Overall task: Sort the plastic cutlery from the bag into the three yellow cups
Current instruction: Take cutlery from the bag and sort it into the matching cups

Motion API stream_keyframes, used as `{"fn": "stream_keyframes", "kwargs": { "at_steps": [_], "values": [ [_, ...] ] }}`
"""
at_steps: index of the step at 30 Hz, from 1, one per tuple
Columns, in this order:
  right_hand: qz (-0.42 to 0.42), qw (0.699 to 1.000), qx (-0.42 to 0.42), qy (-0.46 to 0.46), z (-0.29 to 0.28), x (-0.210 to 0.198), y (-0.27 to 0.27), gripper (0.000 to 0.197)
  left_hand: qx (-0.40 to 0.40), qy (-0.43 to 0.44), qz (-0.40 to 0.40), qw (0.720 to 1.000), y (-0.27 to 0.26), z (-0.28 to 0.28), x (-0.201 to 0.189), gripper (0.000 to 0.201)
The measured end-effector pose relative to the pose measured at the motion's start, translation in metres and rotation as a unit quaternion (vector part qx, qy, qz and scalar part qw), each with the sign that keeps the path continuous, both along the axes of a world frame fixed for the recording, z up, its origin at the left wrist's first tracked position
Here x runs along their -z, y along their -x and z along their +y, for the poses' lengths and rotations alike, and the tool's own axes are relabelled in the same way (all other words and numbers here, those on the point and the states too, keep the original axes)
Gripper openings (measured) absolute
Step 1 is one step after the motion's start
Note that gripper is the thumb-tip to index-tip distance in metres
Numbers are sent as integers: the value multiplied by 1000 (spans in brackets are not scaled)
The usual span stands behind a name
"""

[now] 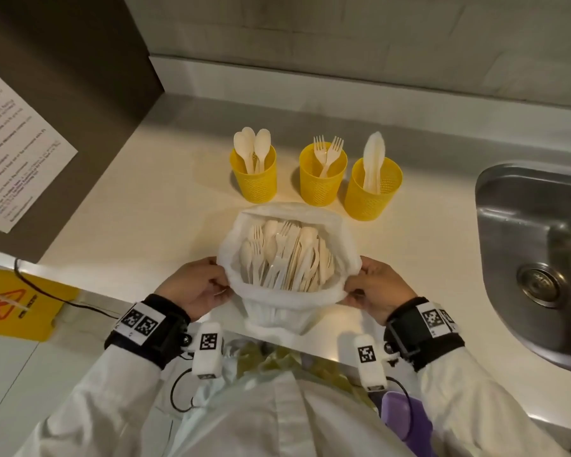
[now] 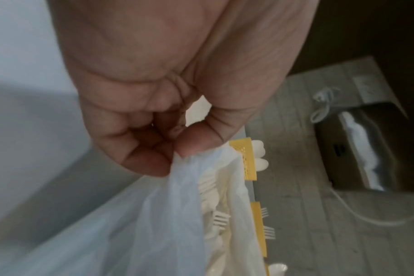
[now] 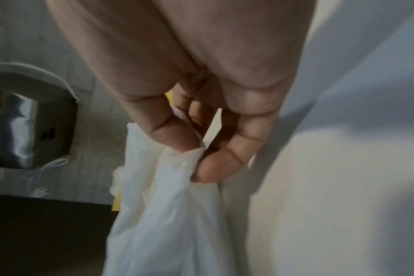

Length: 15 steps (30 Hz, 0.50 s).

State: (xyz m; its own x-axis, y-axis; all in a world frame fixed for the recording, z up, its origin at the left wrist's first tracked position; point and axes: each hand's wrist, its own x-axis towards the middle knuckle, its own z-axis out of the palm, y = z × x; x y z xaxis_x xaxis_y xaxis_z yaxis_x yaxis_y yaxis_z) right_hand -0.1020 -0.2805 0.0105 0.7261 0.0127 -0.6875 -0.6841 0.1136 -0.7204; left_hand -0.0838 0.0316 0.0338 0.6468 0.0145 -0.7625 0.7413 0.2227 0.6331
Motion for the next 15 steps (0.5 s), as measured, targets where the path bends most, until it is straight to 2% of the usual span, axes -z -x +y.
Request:
{"fn": "stream_keyframes", "kwargs": {
  "at_steps": [2, 4, 6, 7, 9, 10, 12, 15],
  "values": [
    [-20, 994, -17, 110, -7, 0, 2, 24, -7, -17, -5, 1000, 2, 3, 1, 34],
    [-78, 958, -63, 270, -12, -5, 2, 31, 30, -133, -64, 989, 4, 6, 1, 40],
    [-193, 900, -62, 386, -10, -21, 4, 39, 78, -288, -159, 941, 5, 2, -9, 41],
    [-269, 870, -52, 410, -5, -30, 4, 36, 99, -339, -209, 912, 4, -2, -16, 38],
    [-379, 822, -84, 416, 12, -45, 0, 23, 174, -383, -269, 867, 1, -15, -28, 28],
    [-390, 811, -124, 418, 22, -48, -3, 17, 232, -392, -262, 851, -2, -23, -34, 22],
    [-325, 809, -216, 441, 40, -49, -13, 13, 354, -426, -188, 811, -7, -36, -39, 27],
    [-163, 816, -287, 475, 53, -43, -28, 29, 479, -530, -108, 691, -14, -51, -40, 51]
  ]
}}
